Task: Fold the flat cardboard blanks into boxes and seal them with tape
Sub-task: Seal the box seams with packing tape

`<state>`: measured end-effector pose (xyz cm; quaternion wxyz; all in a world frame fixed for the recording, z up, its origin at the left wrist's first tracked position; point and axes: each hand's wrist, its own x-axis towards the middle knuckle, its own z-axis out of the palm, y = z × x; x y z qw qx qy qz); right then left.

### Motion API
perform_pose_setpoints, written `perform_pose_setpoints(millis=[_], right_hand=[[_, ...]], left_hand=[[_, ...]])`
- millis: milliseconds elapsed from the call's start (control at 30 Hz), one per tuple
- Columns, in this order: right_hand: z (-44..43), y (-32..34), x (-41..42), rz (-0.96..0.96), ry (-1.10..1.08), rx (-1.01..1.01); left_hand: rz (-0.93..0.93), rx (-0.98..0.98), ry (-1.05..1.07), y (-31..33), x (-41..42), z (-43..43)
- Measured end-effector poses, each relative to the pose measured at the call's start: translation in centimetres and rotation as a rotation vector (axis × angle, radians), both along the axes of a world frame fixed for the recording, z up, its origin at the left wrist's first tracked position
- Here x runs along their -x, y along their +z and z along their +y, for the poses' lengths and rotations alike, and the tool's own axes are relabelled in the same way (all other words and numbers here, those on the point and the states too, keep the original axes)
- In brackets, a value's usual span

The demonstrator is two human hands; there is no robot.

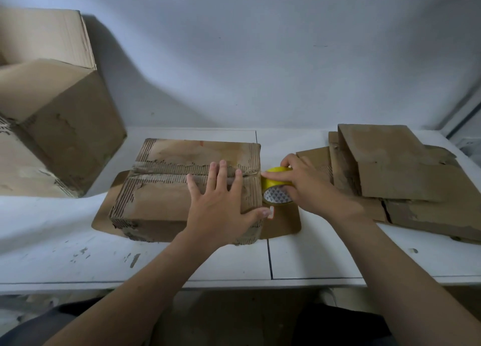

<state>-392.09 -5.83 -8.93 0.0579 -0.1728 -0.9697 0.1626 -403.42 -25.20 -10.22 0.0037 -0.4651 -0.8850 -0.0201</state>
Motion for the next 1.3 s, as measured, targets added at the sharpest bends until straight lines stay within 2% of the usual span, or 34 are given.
perform_pose_setpoints(millis=[167, 400, 500, 633, 833, 1000, 1300], right_hand=[[-0.4, 0.3, -0.2, 0.017, -0.011, -0.028], [-2.0, 3.0, -1.0, 0.108, 0.045, 0.103], [-3.7, 3.3, -1.2, 0.012, 0.066, 0.079], [-4.4, 2.5, -1.0, -0.159, 0.119, 0.177], [-3.3, 3.5, -0.1, 0.177, -0.073, 0.275], [-2.8, 3.1, 1.7, 0.152, -0.178, 0.257], [-6.6, 1.8, 6.3, 0.14, -0.02, 0.371]], left_hand=[[-0.053, 0.007, -0.053, 0.5, -0.4, -0.3], [-0.173, -0.018, -0.1, 1.4, 3.7, -3.4], [-0.173, -0.095, -0.145, 1.2, 4.3, -5.2], [-0.154, -0.147, -0.18, 1.0, 4.6, -6.9], [-0.217, -0.113, -0.22, 1.4, 5.9, -8.6], [-0.28, -0.055, -0.237, 1.6, 6.1, -9.1], [-0.343, 0.071, -0.322, 3.1, 6.8, -10.7]])
